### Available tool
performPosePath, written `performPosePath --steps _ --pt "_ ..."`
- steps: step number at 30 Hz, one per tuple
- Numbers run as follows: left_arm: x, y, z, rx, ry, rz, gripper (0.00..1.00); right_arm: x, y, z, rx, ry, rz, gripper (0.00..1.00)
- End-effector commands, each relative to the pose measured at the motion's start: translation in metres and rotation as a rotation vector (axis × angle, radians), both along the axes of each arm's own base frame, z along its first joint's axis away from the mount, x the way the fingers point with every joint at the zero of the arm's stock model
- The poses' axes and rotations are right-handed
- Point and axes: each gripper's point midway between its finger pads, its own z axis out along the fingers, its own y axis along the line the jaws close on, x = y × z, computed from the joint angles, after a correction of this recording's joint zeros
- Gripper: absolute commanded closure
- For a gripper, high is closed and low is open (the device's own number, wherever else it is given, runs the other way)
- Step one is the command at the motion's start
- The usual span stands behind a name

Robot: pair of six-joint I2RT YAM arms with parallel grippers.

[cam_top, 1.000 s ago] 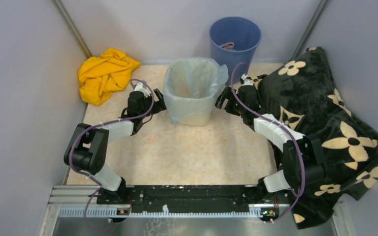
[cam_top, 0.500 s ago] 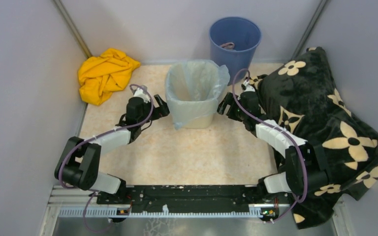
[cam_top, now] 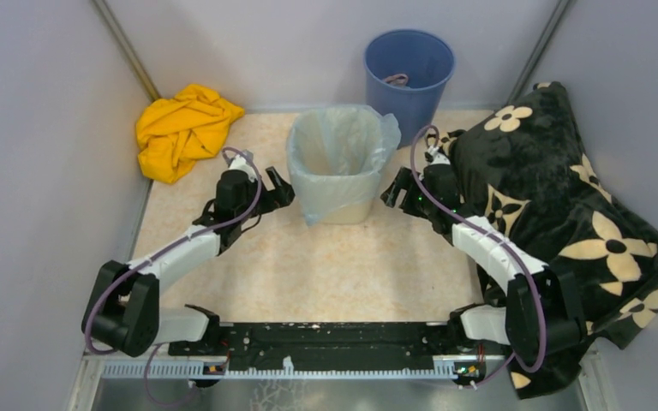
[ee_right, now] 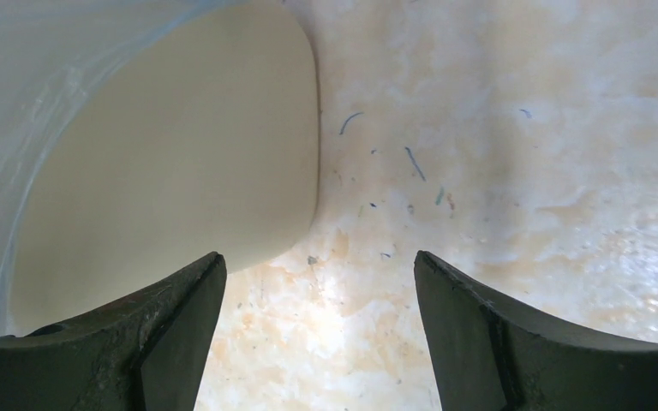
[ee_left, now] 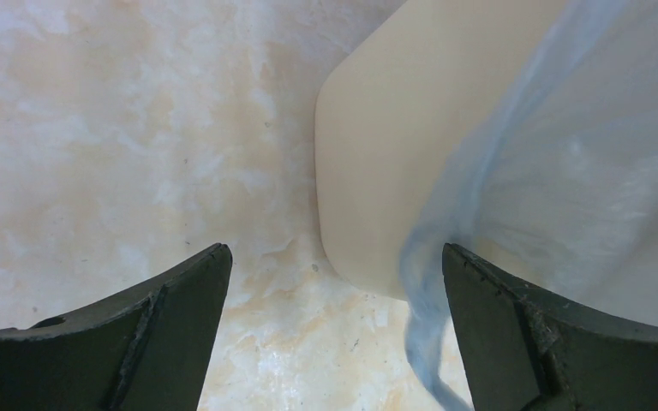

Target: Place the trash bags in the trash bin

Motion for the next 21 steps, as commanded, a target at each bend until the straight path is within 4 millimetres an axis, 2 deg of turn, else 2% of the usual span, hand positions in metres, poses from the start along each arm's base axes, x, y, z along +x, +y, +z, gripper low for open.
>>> performPosePath --steps 1,5,10,13,17,19,21 --pt "-0.005 0.011 0.025 0.048 0.008 0.036 0.01 -0.002 -0.022 0.034 -0.074 -0.081 -0.041 0.19" --pt "-0.012 0.02 0.044 0.06 -0.02 0.059 0.01 -0.009 -0.036 0.062 -0.124 -0.143 -0.066 0.19" --pt "-0.016 0.034 0.078 0.099 -0.083 0.095 0.01 -0.013 -0.053 0.112 -0.187 -0.248 -0.106 0.19" --pt "-0.017 0.039 0.106 0.119 -0.138 0.096 0.01 -0.013 -0.058 0.144 -0.194 -0.338 -0.121 0.18" --pt "-0.016 0.043 0.153 0.112 -0.243 0.105 0.01 -0.009 -0.054 0.183 -0.177 -0.455 -0.1 0.18" --pt "-0.014 0.048 0.177 0.121 -0.303 0.126 0.01 -0.007 -0.051 0.202 -0.176 -0.519 -0.076 0.08" --pt "-0.013 0.052 0.199 0.163 -0.368 0.125 0.01 -0.006 -0.052 0.219 -0.188 -0.573 -0.076 0.03"
